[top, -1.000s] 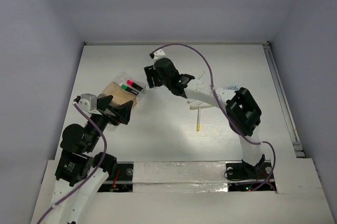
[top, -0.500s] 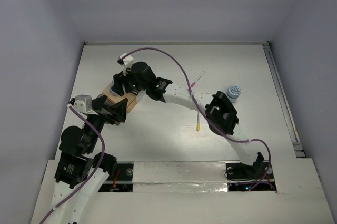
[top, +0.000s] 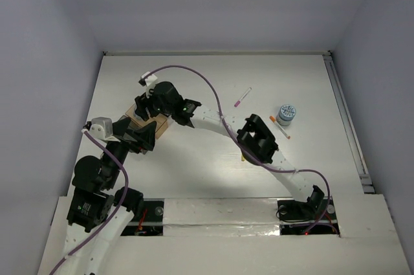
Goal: Sort the stationery into containers
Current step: Place the stationery in the storage box.
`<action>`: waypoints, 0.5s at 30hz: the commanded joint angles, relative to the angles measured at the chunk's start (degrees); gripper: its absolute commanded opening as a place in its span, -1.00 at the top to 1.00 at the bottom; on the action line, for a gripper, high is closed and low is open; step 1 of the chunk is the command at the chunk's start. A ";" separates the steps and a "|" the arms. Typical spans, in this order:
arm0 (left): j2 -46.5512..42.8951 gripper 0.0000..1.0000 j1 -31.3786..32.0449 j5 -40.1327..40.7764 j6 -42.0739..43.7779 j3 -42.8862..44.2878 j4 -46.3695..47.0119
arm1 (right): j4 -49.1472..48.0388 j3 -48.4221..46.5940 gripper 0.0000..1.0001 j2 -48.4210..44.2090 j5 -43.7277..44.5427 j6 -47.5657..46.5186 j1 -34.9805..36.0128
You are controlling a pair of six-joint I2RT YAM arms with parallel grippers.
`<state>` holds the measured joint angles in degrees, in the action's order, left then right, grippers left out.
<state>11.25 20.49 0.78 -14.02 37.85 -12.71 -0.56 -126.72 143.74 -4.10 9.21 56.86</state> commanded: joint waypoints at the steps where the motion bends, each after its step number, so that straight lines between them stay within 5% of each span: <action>1: -0.70 -0.95 -0.28 -0.25 -0.04 0.30 2.25 | -6.65 -4.42 0.40 -0.13 1.72 -1.57 1.15; 12: -0.61 -0.95 -0.28 -0.42 0.05 0.39 2.34 | -8.85 -2.48 0.35 2.68 3.48 -0.69 1.15; 15: -0.61 -0.95 -0.28 -0.42 -0.04 0.30 2.43 | -9.64 -2.48 0.20 2.95 3.75 -0.60 1.15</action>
<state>11.25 20.49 0.67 -14.02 37.82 -12.71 -2.04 -128.09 147.06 -1.52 8.64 57.47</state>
